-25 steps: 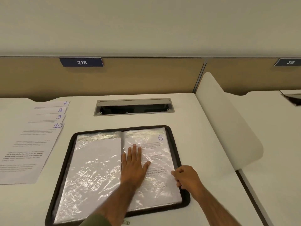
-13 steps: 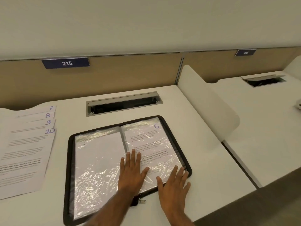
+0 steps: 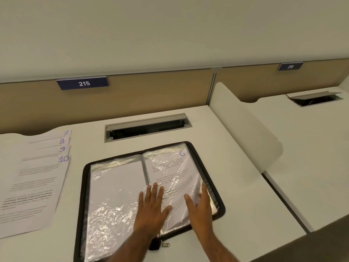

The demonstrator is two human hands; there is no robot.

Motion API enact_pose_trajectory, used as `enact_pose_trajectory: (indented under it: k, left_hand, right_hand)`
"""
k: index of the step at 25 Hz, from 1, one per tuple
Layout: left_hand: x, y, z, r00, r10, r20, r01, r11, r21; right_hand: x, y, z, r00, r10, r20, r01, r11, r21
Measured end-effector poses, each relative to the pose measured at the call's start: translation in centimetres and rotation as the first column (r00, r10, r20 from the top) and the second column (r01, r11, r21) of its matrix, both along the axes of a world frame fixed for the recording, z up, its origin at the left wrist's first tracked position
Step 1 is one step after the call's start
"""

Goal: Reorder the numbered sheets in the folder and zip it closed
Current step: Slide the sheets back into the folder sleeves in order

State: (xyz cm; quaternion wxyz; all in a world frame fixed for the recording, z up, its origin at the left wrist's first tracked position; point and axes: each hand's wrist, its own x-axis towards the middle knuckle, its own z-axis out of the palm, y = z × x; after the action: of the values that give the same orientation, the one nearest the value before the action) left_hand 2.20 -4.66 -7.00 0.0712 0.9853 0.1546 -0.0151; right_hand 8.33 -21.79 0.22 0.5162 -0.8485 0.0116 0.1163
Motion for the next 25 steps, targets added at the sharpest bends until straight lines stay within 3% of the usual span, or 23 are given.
enact_pose_trajectory:
  k: [4, 7, 10, 13, 16, 21, 25]
  left_hand:
    - [0.1, 0.0, 0.2, 1.0, -0.01, -0.027, 0.01, 1.0, -0.002]
    - [0.2, 0.1, 0.0, 0.999, -0.027, -0.041, 0.026, 1.0, -0.017]
    - [0.1, -0.2, 0.3, 0.997, -0.034, -0.065, 0.029, 0.997, -0.074]
    - [-0.6, 0.7, 1.7, 1.0, -0.011, 0.017, 0.012, 0.997, -0.079]
    - [-2.5, 3.4, 3.4, 0.998, 0.04, 0.054, -0.038, 0.998, -0.049]
    - [-6.3, 9.3, 4.2, 0.973, 0.215, 0.083, -0.222, 0.97, 0.096]
    - [-10.1, 12.7, 4.5, 0.957, 0.265, 0.118, -0.28, 0.95, 0.141]
  right_hand:
    - [4.1, -0.7, 1.8, 0.977, -0.044, -0.209, 0.061, 0.995, 0.076]
    - [5.8, -2.1, 1.8, 0.966, 0.001, -0.259, -0.001, 1.0, 0.0]
    - [4.4, -2.2, 2.1, 0.964, 0.005, -0.267, 0.013, 0.998, 0.062]
    - [1.8, -1.0, 3.2, 0.995, 0.008, -0.1, -0.005, 0.999, 0.034]
    - [-0.4, 1.3, 4.1, 0.981, 0.127, 0.146, -0.116, 0.99, -0.079]
    - [-4.0, 7.0, 3.3, 0.777, 0.397, 0.488, -0.265, 0.91, -0.319]
    - [-7.2, 11.1, 2.3, 0.656, 0.582, 0.48, -0.351, 0.798, -0.489]
